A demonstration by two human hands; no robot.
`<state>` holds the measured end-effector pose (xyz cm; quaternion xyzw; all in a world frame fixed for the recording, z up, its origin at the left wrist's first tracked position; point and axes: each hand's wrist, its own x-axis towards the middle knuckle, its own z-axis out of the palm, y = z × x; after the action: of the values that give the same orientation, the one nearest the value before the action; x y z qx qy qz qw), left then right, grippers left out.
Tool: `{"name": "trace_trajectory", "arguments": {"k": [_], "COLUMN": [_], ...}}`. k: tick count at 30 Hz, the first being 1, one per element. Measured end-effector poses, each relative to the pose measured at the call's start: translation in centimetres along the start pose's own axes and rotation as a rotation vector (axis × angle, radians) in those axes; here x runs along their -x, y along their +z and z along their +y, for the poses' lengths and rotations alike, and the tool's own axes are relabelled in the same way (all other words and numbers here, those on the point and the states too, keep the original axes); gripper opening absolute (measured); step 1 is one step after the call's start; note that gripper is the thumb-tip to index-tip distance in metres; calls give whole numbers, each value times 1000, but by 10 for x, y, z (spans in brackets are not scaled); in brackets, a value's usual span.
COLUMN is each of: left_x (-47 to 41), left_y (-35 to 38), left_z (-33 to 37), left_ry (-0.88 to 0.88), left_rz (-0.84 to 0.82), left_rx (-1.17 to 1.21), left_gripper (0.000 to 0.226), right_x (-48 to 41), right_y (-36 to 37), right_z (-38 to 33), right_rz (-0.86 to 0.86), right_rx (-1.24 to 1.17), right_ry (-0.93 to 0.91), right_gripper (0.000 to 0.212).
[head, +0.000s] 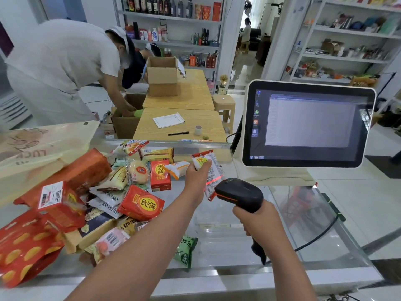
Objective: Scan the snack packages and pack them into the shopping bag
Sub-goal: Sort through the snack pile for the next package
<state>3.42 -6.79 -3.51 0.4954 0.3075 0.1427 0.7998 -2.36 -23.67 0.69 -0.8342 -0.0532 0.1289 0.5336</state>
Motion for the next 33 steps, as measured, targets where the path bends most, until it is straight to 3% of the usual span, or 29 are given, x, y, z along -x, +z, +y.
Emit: {"name": "trace_trajectory", "arguments": {"k": [10,15,27,33], "left_x": [-8,-12,-14,-11], "left_y": [-2,-4,-8,-10], "left_z": [-2,-4,0,0], "left_ry": [5,4,-73,-114], "left_rz": [-44,-81,-109,-161], "left_rx": [11,19,172,206], "left_gripper": [16,6,44,38], "right_x": [-3,-4,-5,-5], "right_y": [2,3,2,3], "right_z": [-4,-5,-2,1], "right_rz": [-95,-103,-82,42], "right_rx": [20,25,39,23], "right_ry": [15,-7,-9,-7], "right_gripper": [18,21,18,14]}}
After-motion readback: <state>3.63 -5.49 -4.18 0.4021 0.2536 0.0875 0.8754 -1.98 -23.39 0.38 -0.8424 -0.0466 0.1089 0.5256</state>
